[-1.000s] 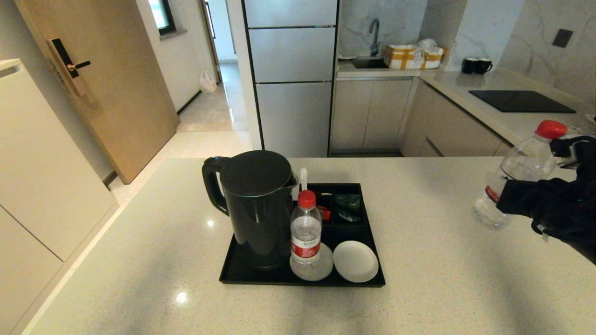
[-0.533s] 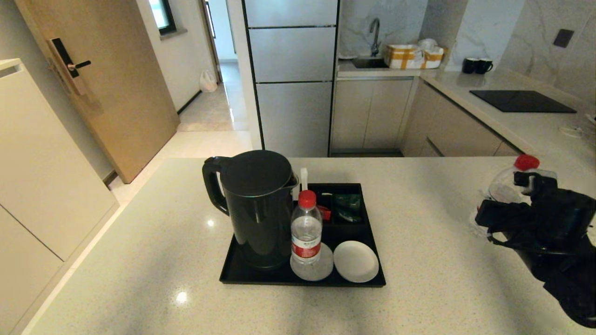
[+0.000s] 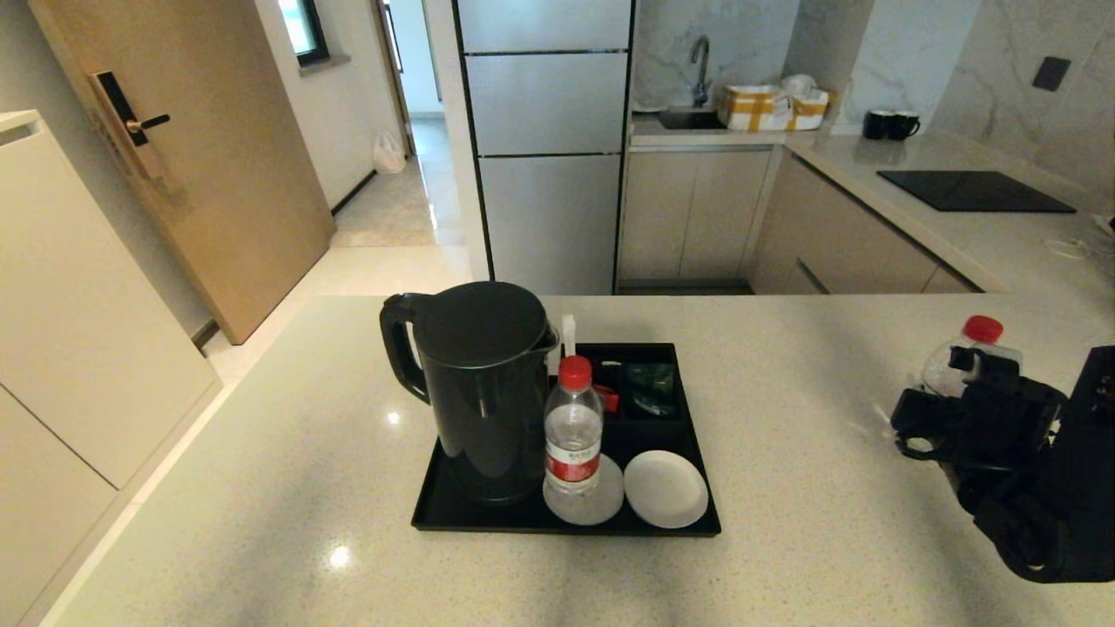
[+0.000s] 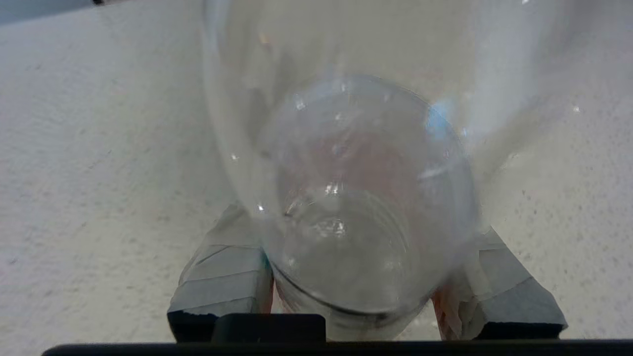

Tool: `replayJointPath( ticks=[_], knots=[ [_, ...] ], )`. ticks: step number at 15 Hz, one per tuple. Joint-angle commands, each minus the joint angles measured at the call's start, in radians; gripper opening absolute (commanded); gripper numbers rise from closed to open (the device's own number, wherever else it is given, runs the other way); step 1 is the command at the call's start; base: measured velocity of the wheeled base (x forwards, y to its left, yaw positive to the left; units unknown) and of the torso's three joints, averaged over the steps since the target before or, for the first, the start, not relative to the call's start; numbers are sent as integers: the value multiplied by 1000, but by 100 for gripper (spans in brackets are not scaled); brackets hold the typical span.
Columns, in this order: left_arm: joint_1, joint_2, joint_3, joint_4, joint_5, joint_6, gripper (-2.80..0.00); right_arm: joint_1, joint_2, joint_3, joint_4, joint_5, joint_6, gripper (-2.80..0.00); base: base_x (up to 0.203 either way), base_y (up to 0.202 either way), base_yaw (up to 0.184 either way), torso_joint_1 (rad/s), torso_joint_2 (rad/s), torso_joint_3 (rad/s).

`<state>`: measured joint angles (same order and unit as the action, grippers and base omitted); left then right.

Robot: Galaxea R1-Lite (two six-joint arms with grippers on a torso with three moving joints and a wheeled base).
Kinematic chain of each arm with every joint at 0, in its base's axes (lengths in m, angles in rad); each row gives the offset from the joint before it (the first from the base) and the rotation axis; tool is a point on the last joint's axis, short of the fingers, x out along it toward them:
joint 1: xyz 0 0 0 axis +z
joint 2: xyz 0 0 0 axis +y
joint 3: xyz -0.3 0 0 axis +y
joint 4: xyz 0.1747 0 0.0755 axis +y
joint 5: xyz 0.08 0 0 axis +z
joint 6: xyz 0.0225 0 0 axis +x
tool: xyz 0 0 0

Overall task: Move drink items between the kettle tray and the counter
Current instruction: Place it on the right

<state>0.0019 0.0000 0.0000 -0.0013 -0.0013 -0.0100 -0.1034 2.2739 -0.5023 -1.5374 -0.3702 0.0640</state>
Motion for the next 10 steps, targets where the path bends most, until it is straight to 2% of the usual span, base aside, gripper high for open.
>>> replayJointPath(
  ticks=[1, 8, 9, 10],
  knots=[
    [1, 2, 0, 0, 0, -1, -280, -4, 78, -13, 7, -2, 11, -280, 0, 0, 0, 0, 0, 0],
    [1, 2, 0, 0, 0, -1, -280, -2, 67, 11, 7, -1, 17, -280, 0, 0, 0, 0, 0, 0],
    [0, 2, 0, 0, 0, -1, -280, -2, 67, 13, 7, 1, 17, 0, 0, 0, 0, 0, 0, 0],
    [1, 2, 0, 0, 0, -1, -280, -2, 68, 17, 7, 2, 18, 0, 0, 0, 0, 0, 0, 0]
  ],
)
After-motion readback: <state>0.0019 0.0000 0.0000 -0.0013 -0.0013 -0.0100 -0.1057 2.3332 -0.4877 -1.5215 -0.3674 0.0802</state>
